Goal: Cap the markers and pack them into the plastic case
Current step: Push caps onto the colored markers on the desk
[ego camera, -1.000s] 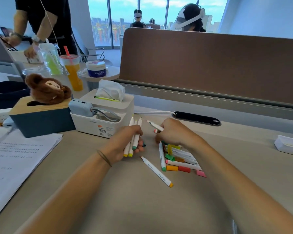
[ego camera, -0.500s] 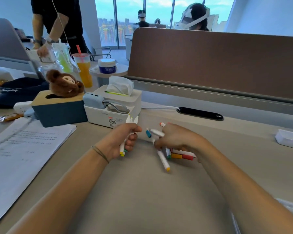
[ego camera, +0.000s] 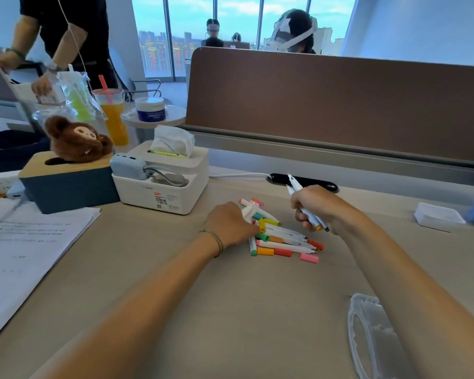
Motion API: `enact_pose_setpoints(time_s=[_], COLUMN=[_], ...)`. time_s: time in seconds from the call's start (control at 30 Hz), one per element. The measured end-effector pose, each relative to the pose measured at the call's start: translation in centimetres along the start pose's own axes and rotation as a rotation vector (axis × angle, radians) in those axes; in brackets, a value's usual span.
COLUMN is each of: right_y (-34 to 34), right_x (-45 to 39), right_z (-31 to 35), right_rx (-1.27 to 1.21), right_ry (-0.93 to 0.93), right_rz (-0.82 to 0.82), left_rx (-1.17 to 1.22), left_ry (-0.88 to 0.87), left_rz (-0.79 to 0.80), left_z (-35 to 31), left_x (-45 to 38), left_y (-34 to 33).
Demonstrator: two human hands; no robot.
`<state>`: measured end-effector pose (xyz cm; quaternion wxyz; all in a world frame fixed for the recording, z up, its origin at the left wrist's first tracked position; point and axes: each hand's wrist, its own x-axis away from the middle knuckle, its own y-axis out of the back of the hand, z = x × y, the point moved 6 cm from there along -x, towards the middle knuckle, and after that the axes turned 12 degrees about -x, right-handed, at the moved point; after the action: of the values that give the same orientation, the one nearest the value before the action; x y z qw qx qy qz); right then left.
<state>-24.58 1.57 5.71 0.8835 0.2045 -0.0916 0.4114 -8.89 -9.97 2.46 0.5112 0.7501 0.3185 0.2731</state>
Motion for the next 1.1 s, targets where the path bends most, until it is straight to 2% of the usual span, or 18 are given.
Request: enact_pose_setpoints(time_s=[0.2,0.27,0.33,0.47,0.53,0.6,0.73,0.93,1.1], right_y=[-1.1,-1.9,-2.9,-5.0,-6.0,-6.9,-7.7,-6.3,-7.0], right_x=[-2.1,-3.1,-3.9,-5.4,-5.7,-6.0,-5.8,-6.0,-5.8], right_z=[1.3,2.0,2.4,2.9,3.1,3.1,3.5,3.2,3.9], right_rx=[0.089,0.191,0.313,0.572,0.715,0.832,0.998,0.871,0.923], right_ry=[0.092,0.146,0.188,0.257,0.288,0.326,0.428,0.394,0.436], right_rz=[-0.041,-0.056,-0.047,-0.074,-0.108,-0.119,-0.108,-0.012,-0.090], left_rx=[-0.232,-0.213,-0.023,0.820,1.030,1.126,1.225,1.187,1.151], left_ry=[-0.026,-0.013,0.059,0.231,0.277,0.260,0.224,0.208,0.221], left_rz=[-0.119,-0.112,-0.053,0.070,0.124,0.226,0.368,0.351,0.319], left_z=[-0.6,0.0,1.4,3.9,4.3,4.2,3.9,3.9,4.0], left_x=[-0.1,-0.2,-0.4,-0.8,-0.8,-0.8,-1.0,-1.2,-1.1], left_y=[0.2,0.2,0.0,-1.0,-0.9,-0.9,-1.1,-0.4,-0.3])
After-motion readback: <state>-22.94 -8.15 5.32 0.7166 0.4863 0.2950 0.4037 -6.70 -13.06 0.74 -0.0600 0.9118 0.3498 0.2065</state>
